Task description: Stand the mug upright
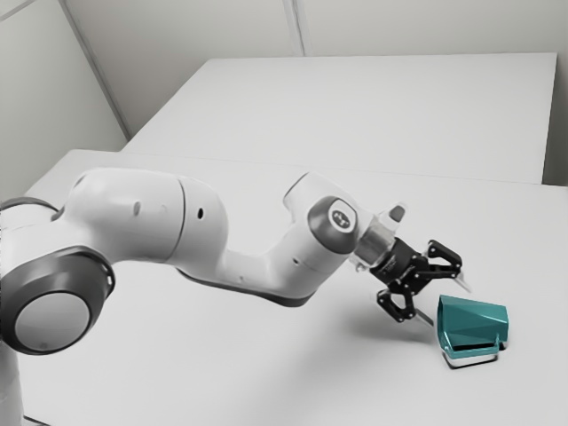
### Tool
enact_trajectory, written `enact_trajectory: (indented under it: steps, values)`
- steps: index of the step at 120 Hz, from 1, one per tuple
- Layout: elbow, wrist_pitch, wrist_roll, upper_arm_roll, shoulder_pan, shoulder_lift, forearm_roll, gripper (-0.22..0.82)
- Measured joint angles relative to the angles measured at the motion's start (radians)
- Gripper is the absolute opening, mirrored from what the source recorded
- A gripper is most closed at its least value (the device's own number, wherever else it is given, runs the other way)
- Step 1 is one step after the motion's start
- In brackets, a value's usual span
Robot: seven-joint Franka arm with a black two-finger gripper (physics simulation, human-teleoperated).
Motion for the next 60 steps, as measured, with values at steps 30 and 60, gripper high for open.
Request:
enact_trajectory:
  steps: [30, 60]
  values:
    - [0.055, 0.015, 0.011, -0.001, -0.016, 0.052, -0.039, 0.6]
    - [0.091, 0.02, 0.017, -0.001, -0.024, 0.09, -0.052, 0.6]
